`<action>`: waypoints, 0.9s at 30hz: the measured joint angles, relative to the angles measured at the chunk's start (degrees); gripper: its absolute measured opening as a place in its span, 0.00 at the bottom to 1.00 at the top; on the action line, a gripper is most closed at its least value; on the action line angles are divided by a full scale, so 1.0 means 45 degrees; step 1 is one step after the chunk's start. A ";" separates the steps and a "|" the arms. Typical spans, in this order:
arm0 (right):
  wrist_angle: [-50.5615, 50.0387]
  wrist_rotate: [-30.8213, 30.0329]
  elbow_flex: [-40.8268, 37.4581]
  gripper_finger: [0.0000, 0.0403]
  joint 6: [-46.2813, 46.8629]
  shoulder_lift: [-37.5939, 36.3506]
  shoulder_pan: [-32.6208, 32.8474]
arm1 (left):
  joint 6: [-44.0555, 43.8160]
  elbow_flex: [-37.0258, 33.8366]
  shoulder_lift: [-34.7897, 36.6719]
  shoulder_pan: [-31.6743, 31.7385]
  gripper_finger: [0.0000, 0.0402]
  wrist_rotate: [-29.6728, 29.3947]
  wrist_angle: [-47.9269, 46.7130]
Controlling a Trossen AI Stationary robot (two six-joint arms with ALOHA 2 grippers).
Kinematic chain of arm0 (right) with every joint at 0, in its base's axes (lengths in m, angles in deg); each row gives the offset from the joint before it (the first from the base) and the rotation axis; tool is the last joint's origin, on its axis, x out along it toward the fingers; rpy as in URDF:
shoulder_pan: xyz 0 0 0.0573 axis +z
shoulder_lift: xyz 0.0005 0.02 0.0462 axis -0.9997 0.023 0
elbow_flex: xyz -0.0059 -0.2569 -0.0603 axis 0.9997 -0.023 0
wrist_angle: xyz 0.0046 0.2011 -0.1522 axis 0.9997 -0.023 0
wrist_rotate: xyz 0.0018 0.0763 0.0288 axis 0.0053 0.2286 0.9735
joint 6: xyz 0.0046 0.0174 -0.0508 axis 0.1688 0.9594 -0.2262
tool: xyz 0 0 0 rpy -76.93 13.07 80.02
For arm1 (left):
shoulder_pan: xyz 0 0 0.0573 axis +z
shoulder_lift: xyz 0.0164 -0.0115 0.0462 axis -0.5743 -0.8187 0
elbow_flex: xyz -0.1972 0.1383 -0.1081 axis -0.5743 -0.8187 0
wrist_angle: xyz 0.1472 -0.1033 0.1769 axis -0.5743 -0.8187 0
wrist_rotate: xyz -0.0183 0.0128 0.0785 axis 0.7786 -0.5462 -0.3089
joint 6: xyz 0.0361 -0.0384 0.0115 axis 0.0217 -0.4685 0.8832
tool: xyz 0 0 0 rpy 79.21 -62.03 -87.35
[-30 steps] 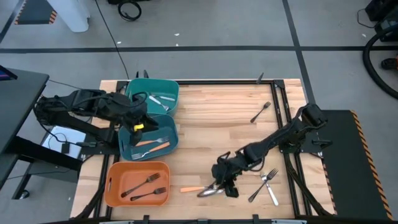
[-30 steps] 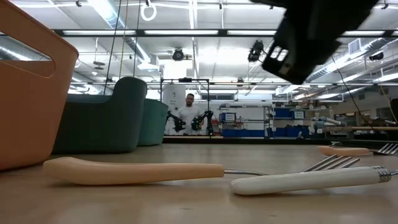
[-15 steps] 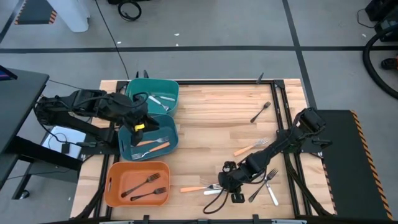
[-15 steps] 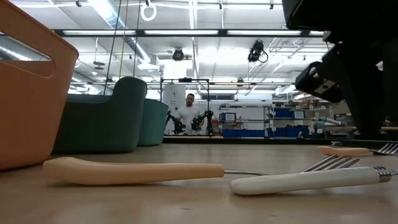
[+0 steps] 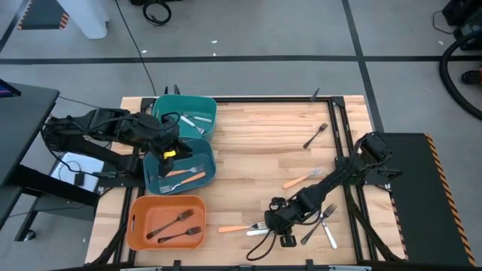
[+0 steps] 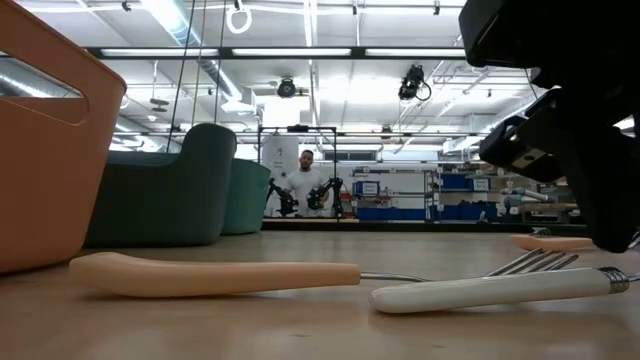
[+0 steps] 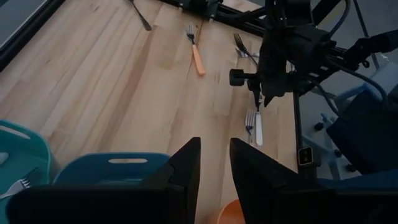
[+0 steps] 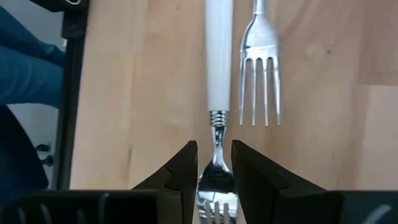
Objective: Sort silverware by color (type)
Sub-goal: Put the white fork into the green bin
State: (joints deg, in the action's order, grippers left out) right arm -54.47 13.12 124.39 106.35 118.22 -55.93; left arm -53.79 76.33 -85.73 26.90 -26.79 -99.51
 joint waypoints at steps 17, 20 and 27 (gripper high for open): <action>0.0493 -0.0948 -0.0769 0.26 0.0049 0.0000 0.0278 | 0.0120 0.0000 0.0000 0.0020 0.24 0.0007 -0.0107; 0.0606 -0.0846 -0.1035 0.26 0.0138 0.0000 0.0299 | 0.0426 0.0000 0.0000 0.0020 0.24 0.0002 -0.0115; 0.0976 -0.0597 -0.1602 0.26 0.0414 -0.0074 0.0312 | 0.0364 0.0000 0.0000 0.0020 0.24 -0.0071 -0.0236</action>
State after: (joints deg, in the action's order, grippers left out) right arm -50.07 10.43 117.18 108.22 117.88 -54.53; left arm -52.16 76.33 -85.73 27.00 -27.11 -100.57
